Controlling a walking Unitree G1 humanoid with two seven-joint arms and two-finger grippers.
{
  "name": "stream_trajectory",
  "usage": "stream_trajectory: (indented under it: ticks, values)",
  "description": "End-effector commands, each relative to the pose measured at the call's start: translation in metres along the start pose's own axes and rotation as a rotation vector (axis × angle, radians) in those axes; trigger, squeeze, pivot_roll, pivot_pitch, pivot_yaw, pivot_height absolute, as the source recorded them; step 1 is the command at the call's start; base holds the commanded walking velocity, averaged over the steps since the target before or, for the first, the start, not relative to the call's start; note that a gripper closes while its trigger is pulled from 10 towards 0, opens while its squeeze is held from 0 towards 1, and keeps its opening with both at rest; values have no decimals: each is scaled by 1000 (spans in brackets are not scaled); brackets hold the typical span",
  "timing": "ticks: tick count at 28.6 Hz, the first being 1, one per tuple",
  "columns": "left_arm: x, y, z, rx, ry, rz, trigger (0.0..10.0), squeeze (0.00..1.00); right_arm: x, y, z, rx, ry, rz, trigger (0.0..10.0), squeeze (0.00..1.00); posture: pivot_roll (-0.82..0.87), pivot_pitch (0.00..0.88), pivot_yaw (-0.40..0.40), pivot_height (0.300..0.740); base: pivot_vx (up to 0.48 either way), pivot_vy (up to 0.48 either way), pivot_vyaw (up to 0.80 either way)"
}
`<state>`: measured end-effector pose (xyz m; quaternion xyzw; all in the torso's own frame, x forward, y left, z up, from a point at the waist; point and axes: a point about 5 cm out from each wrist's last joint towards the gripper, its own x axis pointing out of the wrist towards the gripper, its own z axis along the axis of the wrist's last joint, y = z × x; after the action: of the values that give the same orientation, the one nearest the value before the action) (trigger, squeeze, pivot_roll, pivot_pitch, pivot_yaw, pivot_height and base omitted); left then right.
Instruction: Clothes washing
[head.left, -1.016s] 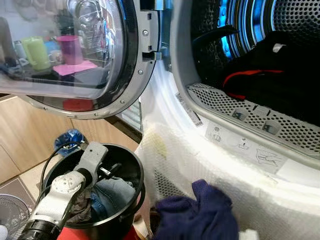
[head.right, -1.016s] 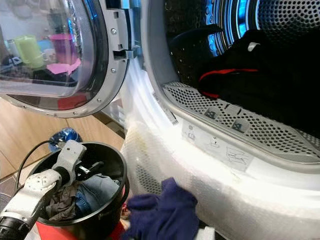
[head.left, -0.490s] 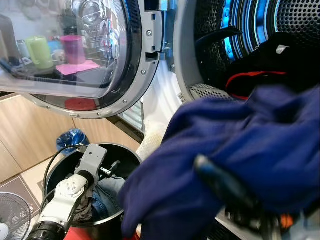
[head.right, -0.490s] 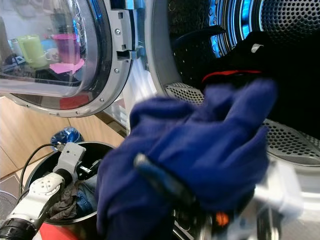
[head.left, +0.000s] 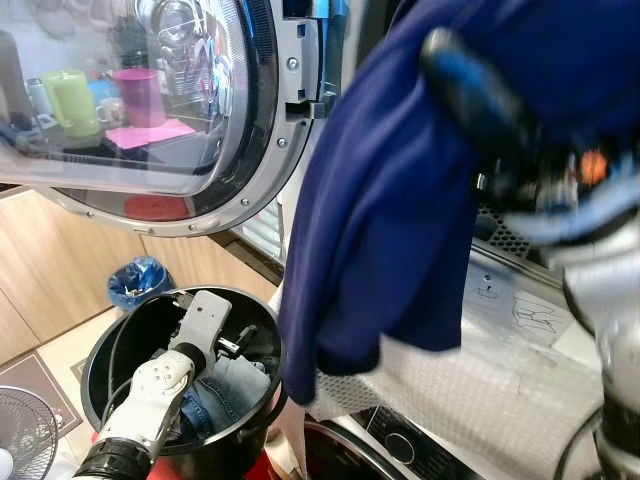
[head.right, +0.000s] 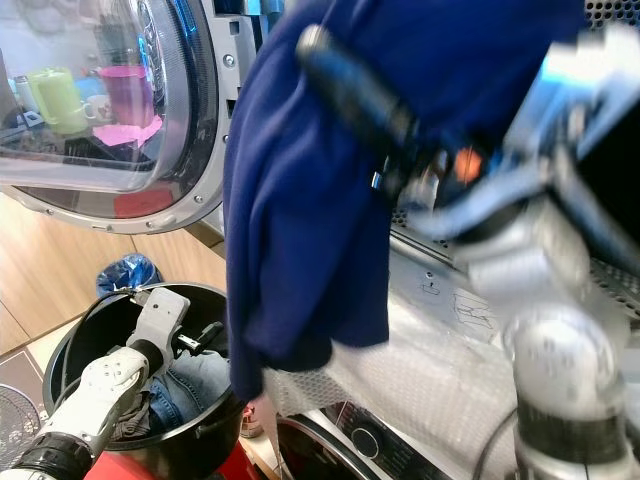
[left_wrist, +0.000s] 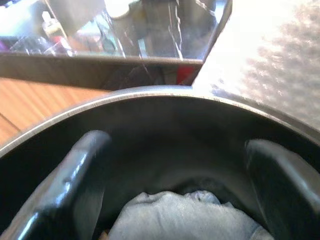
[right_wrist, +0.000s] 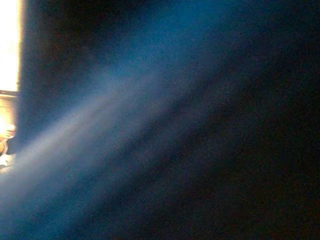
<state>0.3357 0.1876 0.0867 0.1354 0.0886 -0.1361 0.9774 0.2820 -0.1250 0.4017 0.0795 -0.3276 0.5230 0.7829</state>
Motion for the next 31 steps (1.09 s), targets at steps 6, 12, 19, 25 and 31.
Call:
stream_trajectory:
  ticks: [6, 12, 19, 25, 31]
  values:
    - [2, -5, 0, 4, -1, -26, 10000, 0, 34, -72, 35, -96, 19, -238, 0, 0, 117, 0, -46, 740, 0, 0, 0]
    - [5, -14, -3, -53, 6, -33, 10000, 0, 40, -118, 82, -220, 75, -641, 0, 0, 117, 0, -63, 740, 0, 0, 0]
    - [7, -26, -2, -72, -12, -42, 10000, 0, -25, -144, 139, -623, 114, -1365, 0, 0, 130, 0, -87, 740, 0, 0, 0]
    - [8, -28, -1, -83, -22, -23, 10000, 0, -47, -144, 153, -835, 132, -1521, 0, 0, 139, 0, -93, 740, 0, 0, 0]
    - [9, -39, -2, -66, 9, -107, 10000, 0, -63, -163, 56, -540, 479, -1337, 10000, 0, 123, 0, -68, 740, 0, 0, 0]
